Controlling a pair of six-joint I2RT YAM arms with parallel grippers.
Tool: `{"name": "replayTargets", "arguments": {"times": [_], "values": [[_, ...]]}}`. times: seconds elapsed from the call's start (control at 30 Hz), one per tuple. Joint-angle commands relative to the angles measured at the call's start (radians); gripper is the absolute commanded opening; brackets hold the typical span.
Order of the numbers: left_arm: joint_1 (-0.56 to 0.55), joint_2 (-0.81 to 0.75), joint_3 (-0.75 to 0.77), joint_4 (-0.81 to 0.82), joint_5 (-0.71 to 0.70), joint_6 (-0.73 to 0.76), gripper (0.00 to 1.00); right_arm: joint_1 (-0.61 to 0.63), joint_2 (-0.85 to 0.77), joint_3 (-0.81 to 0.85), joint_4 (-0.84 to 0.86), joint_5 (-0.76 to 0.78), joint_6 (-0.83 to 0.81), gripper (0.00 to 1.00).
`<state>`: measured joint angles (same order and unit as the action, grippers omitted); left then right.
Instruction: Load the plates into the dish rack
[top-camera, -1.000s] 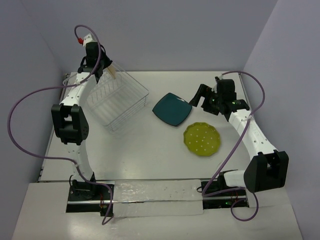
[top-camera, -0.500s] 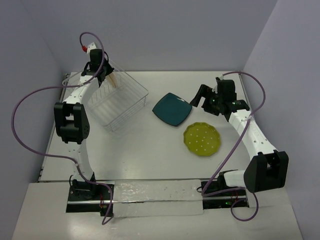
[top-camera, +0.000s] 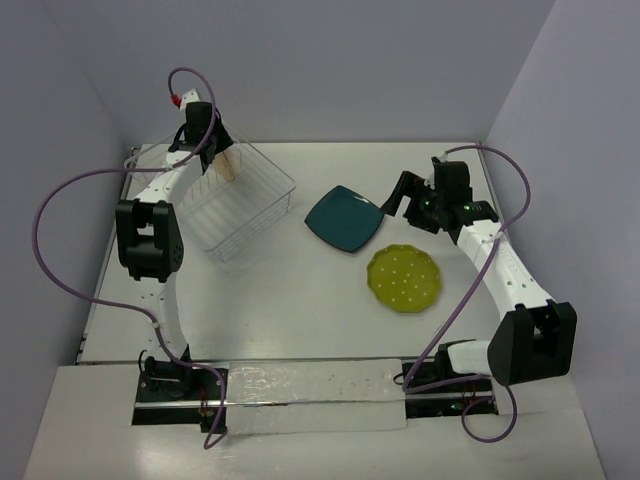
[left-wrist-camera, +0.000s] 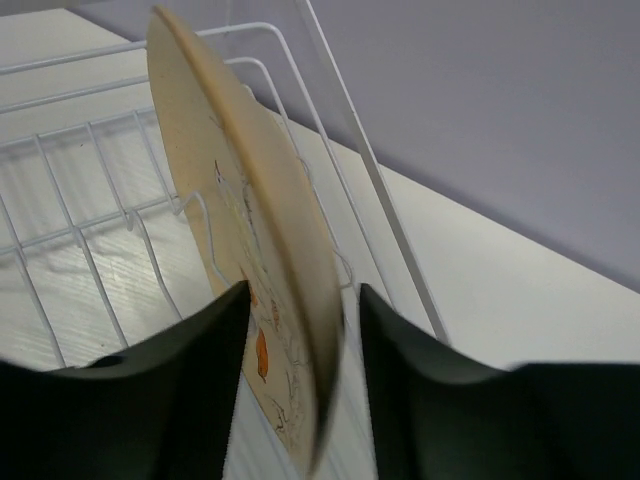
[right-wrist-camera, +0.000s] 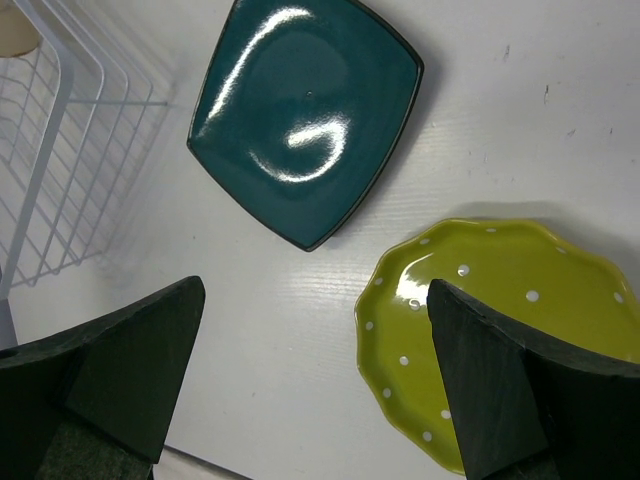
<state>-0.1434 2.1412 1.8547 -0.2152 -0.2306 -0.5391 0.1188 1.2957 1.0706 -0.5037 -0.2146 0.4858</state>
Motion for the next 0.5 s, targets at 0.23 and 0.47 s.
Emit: {"name": "replayTargets", "arguments": {"times": [0.23,0.47], "values": [[-0.026,-0.039,0.06,0.055,0.01,0.078,0.77,-0.009,-0.039,-0.01,0.008,0.029,-0.008,1.0],[-0.048,-0.107,0.079,0.016,0.041,0.091,0.87,-0.009,-0.06,-0.035,0.009,0.05,-0.002,1.0]]}}
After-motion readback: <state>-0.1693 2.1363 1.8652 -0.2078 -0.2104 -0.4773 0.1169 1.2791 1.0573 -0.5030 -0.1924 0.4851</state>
